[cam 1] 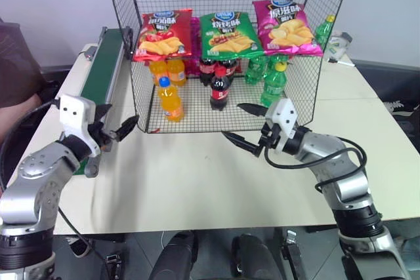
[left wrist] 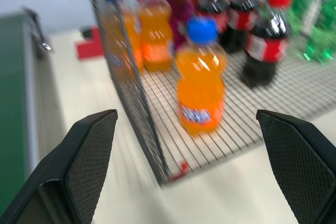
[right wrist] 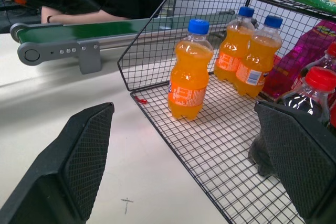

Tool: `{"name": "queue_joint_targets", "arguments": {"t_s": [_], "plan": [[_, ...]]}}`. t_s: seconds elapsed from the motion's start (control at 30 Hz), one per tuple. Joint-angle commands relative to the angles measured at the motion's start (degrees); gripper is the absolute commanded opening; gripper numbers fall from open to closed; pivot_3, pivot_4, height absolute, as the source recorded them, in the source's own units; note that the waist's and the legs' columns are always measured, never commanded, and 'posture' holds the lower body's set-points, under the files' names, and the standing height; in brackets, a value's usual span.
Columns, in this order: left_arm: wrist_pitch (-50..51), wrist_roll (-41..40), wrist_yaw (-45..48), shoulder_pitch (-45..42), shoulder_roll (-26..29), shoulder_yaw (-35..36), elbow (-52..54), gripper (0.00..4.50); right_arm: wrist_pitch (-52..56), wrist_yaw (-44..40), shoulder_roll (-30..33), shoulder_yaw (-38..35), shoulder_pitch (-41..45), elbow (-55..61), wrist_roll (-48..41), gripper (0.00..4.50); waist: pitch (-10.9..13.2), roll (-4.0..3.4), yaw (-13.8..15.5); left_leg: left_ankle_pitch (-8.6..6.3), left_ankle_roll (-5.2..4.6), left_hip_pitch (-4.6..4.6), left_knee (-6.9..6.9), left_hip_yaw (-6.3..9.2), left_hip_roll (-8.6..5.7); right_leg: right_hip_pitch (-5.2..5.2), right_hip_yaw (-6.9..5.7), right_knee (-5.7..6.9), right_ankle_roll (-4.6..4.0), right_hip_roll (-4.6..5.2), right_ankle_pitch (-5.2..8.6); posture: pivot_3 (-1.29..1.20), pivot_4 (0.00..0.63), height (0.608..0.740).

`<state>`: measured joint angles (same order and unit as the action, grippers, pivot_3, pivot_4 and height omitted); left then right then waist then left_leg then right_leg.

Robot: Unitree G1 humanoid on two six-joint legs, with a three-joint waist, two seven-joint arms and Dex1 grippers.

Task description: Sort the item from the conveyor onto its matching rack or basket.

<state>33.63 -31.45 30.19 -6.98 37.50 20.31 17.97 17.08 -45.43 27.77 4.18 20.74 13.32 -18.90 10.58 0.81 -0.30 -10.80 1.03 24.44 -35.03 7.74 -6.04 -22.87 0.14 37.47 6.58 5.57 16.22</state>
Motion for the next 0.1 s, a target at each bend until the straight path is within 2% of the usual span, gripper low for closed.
{"name": "queue_joint_targets", "arguments": {"t_s": [0.03,0.1], "plan": [[0.8,-1.7,0.6,0.1,1.3,2.5,2.9,4.43,-0.4,-0.2,0.5,-1.3,0.2,1.6,-0.8,4.5,0.0,0.0,-0.1,0.0,0.0,0.01,0.02,0.0,0.01,-0.01,0.0,0.0,0.0,-0.01,0.0,0.0,0.15,0.74],[0.9,-1.8,1.2,0.3,1.5,2.5,3.2,4.43,-0.3,-0.2,0.6,-1.3,0.2,1.6,-0.8,4.5,0.0,0.0,-0.2,0.0,0.0,0.01,0.03,0.0,0.03,0.02,0.0,0.0,0.0,-0.01,0.0,0.0,0.15,0.74]]}}
